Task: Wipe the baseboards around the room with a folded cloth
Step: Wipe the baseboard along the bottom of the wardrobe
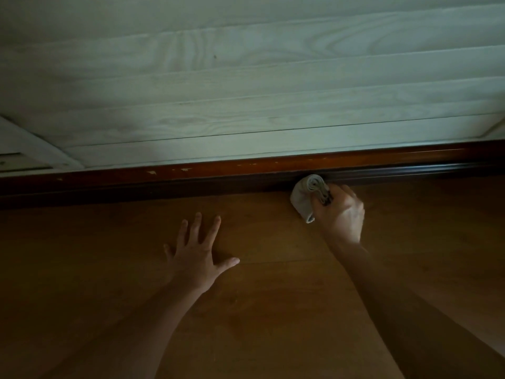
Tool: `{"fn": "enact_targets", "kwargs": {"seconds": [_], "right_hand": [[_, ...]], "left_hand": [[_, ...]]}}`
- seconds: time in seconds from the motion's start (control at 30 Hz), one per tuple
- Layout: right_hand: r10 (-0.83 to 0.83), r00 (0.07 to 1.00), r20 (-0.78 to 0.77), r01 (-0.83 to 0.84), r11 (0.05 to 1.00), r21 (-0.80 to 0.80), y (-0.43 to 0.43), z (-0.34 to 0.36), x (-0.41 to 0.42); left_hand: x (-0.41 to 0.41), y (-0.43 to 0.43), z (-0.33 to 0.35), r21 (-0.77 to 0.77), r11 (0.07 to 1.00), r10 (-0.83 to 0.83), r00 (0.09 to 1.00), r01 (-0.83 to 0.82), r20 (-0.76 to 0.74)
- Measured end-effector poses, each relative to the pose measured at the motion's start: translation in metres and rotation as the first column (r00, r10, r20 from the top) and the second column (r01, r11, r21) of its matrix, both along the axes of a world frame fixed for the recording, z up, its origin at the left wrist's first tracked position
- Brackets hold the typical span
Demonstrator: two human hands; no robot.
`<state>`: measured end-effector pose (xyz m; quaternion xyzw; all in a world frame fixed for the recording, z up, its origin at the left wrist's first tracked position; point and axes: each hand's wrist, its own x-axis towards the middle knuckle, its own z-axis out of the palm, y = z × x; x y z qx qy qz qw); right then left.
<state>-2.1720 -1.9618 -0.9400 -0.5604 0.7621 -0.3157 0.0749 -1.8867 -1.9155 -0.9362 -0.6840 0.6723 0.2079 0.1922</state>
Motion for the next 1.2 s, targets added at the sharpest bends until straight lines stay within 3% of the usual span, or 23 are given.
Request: {"fn": "enact_targets", "kwargs": {"seconds": [0.57,0.87,1.03,1.2], "right_hand": [[-0.014,0.999,0.041,0.015,1.000,-0.004,0.000,-0.003,-0.007],[0.144,0.987,0.075,-0.145,0.989,0.004,-0.008,-0.003,0.057],[0.111,0.992,0.060,-0.110,0.994,-0.004,-0.008,-0.004,0.062],[0.190,0.980,0.055,-0.191,0.982,0.011,-0.010,-0.002,0.074]], "left_hand": [[0.000,0.001,0.001,-0.013,1.000,-0.002,1.000,0.002,-0.006],[0.001,0.001,0.000,-0.017,1.000,-0.008,1.000,0.007,-0.010],[0.002,0.000,-0.001,-0.018,1.000,-0.003,1.000,0.002,-0.022],[0.001,0.002,-0.002,-0.026,1.000,-0.002,0.999,0.001,-0.036]]}}
